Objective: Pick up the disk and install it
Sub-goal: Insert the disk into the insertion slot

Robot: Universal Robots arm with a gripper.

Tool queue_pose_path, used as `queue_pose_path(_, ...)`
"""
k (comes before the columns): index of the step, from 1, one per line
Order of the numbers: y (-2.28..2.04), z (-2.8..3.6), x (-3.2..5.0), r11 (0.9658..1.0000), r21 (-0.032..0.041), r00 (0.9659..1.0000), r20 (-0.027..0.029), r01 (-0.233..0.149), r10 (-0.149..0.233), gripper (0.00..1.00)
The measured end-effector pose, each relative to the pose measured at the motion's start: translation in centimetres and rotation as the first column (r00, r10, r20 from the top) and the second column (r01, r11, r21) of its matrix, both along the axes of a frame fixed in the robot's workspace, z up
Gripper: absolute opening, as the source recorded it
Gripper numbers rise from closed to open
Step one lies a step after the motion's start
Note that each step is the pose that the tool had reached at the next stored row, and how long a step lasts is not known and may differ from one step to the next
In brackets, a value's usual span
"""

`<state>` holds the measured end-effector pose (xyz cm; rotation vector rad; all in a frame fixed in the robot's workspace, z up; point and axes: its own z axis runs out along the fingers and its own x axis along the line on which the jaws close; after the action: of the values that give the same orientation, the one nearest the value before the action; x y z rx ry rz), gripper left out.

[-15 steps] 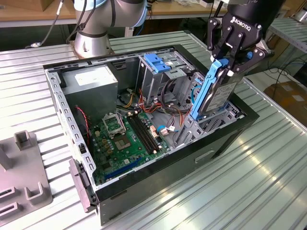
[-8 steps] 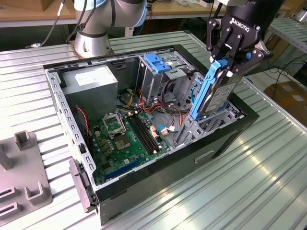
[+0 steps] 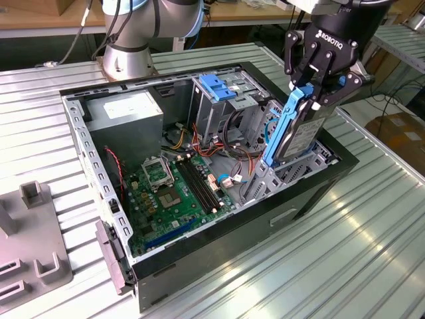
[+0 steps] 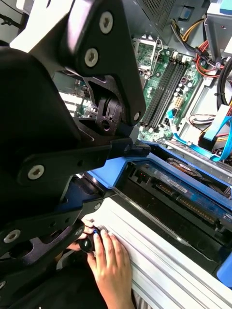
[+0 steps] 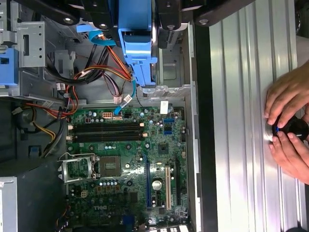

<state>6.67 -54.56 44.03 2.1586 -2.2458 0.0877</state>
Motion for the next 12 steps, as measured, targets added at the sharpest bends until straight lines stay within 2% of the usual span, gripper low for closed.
queue_pose_path(4,0.00,-0.27,0.00,1.0000,-0.0003,1.0000,0.0000,0.000,0.000,0.37)
queue_pose_path(12,0.00,-1.29,0.00,1.0000,0.0000,1.0000,0.0000,0.000,0.000,0.37)
